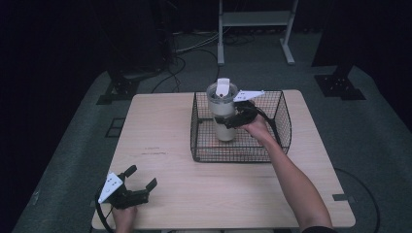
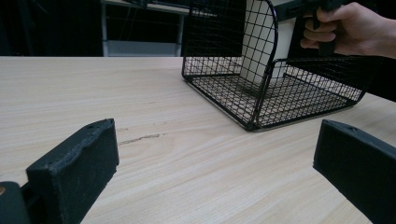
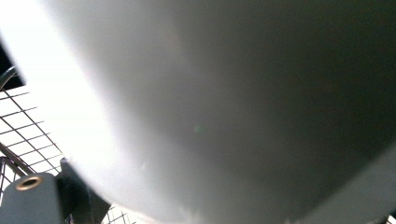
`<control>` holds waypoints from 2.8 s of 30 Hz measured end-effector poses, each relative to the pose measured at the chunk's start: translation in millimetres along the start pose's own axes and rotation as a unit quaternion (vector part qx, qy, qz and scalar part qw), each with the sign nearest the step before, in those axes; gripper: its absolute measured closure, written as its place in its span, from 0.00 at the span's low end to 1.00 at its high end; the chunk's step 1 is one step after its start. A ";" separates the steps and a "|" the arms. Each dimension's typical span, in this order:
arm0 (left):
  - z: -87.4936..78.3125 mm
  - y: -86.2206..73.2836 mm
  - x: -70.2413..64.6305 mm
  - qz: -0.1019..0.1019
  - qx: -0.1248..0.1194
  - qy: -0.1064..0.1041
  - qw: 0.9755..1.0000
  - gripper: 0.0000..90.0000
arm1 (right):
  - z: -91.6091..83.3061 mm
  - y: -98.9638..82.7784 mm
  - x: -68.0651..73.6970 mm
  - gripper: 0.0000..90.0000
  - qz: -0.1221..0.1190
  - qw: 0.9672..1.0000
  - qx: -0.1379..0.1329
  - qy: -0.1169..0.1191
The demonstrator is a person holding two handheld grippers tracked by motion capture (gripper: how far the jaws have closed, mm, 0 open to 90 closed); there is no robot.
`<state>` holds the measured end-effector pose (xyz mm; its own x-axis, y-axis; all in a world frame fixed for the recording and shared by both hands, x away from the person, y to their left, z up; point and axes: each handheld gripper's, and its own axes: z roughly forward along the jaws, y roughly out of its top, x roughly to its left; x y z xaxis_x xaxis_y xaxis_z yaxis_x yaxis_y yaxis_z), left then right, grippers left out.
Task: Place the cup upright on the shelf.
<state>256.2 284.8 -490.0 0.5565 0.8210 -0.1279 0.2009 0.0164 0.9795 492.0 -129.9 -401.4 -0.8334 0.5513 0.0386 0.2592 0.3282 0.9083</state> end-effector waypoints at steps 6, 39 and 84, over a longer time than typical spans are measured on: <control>-0.2 0.1 0.2 -0.001 0.000 -0.001 1.000 0.00 | 7.5 -3.3 0.6 0.10 0.003 1.000 0.014 0.001; 0.4 0.3 1.1 -0.002 0.000 0.000 1.000 0.00 | 16.2 -13.9 -5.6 0.10 -0.014 0.999 0.024 0.036; 0.4 0.0 -0.1 0.002 0.002 -0.002 1.000 0.00 | -10.0 -27.4 -12.2 0.10 -0.023 0.998 0.031 0.041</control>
<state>256.5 284.5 -490.1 0.5602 0.8188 -0.1253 0.2022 0.0114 0.9793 490.2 -153.4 -422.6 -0.8812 0.4716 0.0337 0.2476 0.3995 0.8827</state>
